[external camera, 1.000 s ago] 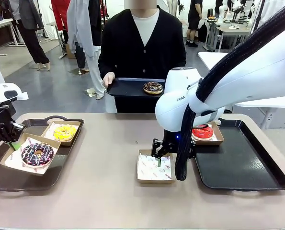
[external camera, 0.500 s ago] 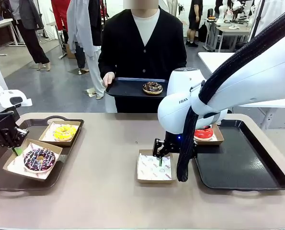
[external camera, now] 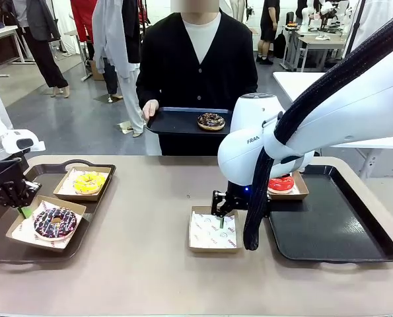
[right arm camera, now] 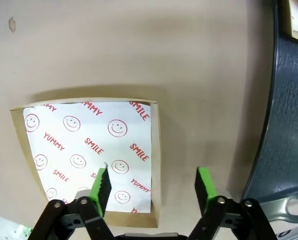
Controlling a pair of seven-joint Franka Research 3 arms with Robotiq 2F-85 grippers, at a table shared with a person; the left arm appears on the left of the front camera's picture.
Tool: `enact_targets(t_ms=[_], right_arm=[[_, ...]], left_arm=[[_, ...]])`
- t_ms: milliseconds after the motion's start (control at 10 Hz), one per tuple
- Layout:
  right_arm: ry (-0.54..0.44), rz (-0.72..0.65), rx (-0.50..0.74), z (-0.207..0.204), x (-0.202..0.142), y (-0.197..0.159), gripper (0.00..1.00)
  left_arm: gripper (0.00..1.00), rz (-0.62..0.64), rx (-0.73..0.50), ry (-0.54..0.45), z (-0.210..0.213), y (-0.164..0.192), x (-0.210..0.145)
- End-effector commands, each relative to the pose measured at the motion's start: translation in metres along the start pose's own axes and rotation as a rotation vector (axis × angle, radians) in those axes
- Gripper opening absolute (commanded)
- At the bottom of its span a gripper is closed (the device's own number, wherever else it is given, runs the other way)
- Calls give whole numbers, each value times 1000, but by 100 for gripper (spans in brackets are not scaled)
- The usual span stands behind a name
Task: Individually package the donuts and arrange them on the tray.
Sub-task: Place the picked Paper togo box on the Handle tray while simultaneously picking up another Paper togo box from the table with the other hand.
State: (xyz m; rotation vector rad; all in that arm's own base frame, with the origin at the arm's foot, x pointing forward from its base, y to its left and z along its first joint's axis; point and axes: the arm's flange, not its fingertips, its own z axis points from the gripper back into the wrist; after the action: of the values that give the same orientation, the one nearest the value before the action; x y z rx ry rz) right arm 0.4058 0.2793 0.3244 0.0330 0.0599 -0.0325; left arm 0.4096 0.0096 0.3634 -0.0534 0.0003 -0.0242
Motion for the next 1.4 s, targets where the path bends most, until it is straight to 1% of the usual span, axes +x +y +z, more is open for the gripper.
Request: enact_targets(t_ms=[0, 100, 300, 400, 500, 600, 700, 800, 900, 1000, 1300], right_arm=[[-15, -12, 11, -6, -1, -1, 21], [-17, -13, 10, -6, -1, -1, 0], [-17, -14, 7, -6, -1, -1, 0], [-17, -13, 7, -6, -1, -1, 3], [-16, -14, 8, -7, -1, -1, 0], [-17, -14, 11, -6, -1, -1, 0], [-18, -13, 13, -6, -2, -1, 0], [-18, -14, 14, -7, -2, -2, 0], [-17, -15, 16, -7, -2, -2, 0], [-19, -16, 17, -7, -2, -3, 0], [-17, -17, 19, -7, -3, -2, 0]], left_arm=[[0, 24, 9, -13, -1, 2, 1], [0, 22, 9, -11, -1, 2, 0], [0, 18, 12, -14, -1, 3, -2], [0, 13, 11, -18, -1, 3, -2], [0, 14, 4, -19, 0, 4, -2], [58, 16, 1, -18, 0, 4, -3], [58, 16, -4, -19, 0, 4, -3], [100, 14, -7, -19, 0, 4, -3], [61, 14, -8, -18, 1, 4, -2], [100, 14, -10, -17, 1, 4, -2], [99, 14, -22, -16, 2, 5, -3]])
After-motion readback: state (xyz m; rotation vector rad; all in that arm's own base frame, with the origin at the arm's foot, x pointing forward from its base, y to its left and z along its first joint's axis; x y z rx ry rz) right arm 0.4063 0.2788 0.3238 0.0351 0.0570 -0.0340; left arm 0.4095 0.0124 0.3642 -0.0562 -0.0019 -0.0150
